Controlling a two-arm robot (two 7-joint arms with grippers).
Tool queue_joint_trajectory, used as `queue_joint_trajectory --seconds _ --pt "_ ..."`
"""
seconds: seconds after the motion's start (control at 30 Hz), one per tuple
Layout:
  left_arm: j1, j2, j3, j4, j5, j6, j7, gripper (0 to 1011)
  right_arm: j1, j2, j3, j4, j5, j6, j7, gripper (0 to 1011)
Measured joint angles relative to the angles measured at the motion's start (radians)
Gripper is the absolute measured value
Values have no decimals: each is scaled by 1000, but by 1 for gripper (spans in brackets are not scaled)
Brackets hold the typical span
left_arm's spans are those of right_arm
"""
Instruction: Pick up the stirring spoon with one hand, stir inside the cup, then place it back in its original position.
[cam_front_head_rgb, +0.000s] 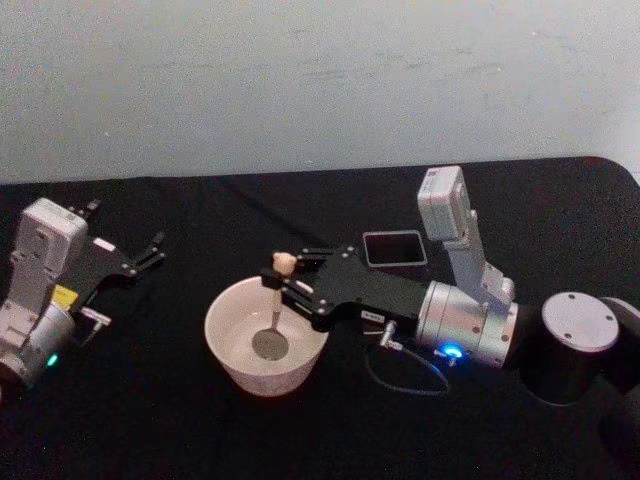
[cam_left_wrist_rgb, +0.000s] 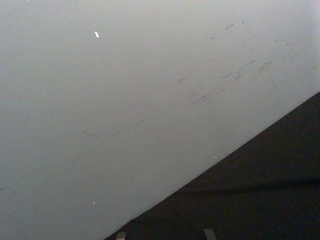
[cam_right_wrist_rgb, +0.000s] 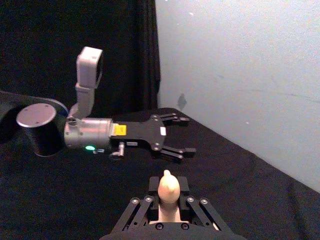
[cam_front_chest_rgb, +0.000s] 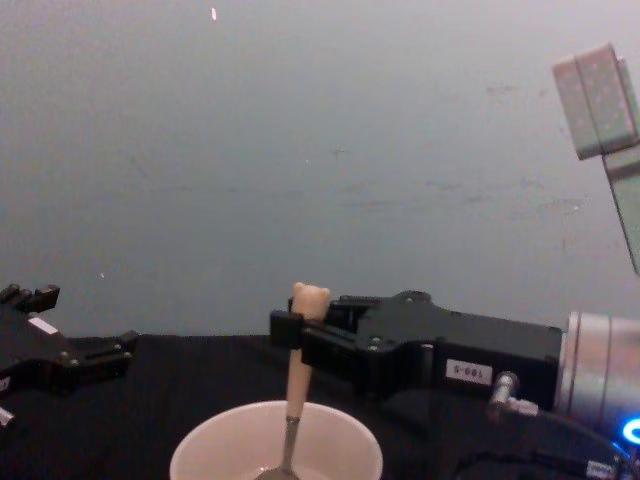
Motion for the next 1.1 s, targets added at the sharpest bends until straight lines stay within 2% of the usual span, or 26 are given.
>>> queue_joint_trajectory --seconds 0.23,0.57,0.63,0.83,0.97,1.1 --pt "0 0 0 0 0 0 0 1001 9 -13 -22 0 -3 5 -5 213" --pt "0 0 0 0 0 0 0 1001 46 -64 -41 60 -29 10 -50 213" --pt "0 0 0 0 0 0 0 1001 61 -79 -40 88 -40 9 -64 213" --pt "0 0 0 0 0 0 0 1001 81 -97 -26 131 -52 6 -85 213" --pt "0 0 0 0 0 0 0 1002 85 -96 -15 142 -59 3 -89 213" --pt "0 0 0 0 0 0 0 1001 78 -79 -3 137 -64 -2 -85 213"
